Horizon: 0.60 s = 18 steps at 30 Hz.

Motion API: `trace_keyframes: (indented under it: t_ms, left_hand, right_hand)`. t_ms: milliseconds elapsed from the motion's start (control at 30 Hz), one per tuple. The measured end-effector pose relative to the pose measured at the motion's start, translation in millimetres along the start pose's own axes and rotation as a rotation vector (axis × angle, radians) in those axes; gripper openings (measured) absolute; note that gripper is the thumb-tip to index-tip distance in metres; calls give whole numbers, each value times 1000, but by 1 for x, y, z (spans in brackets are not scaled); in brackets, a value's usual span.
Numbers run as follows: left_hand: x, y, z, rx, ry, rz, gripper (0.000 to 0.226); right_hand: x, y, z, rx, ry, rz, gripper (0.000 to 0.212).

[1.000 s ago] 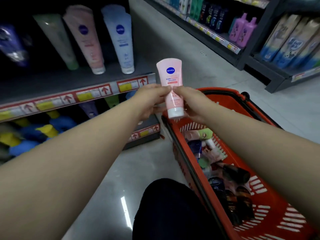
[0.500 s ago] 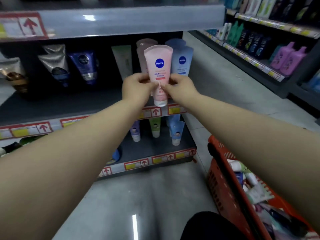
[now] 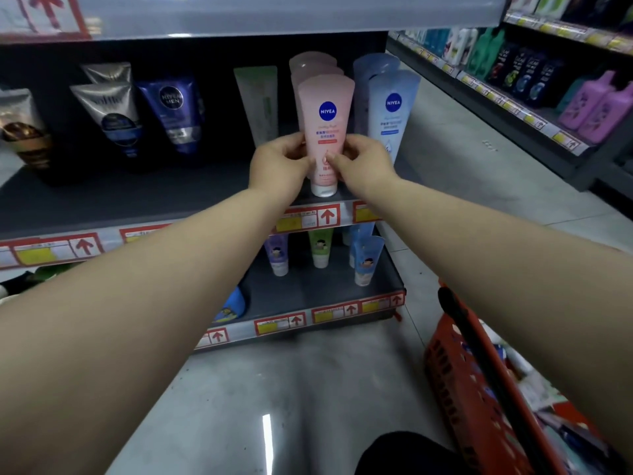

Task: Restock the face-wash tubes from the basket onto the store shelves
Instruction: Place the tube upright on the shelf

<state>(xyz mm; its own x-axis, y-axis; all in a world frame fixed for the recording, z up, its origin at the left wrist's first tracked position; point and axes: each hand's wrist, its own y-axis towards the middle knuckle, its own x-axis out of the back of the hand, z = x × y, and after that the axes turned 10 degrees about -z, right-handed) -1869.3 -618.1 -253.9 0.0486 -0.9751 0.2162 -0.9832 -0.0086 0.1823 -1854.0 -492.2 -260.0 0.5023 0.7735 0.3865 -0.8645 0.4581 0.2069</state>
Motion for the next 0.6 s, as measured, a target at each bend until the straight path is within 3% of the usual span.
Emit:
trace_keyframes:
  t_ms: [233,400,600]
  left_hand:
    - [12,-8,5,-121,225,101,40]
    - [24,-35,-8,-261,635,154,38]
    - [-9,-79,-34,-493,848,314,51]
  right_hand:
    - [8,-9,-4,3,-184,30,42]
    - [49,-40,-13,192,-498,134,49]
    - [117,-67,-27,360,-783,223,52]
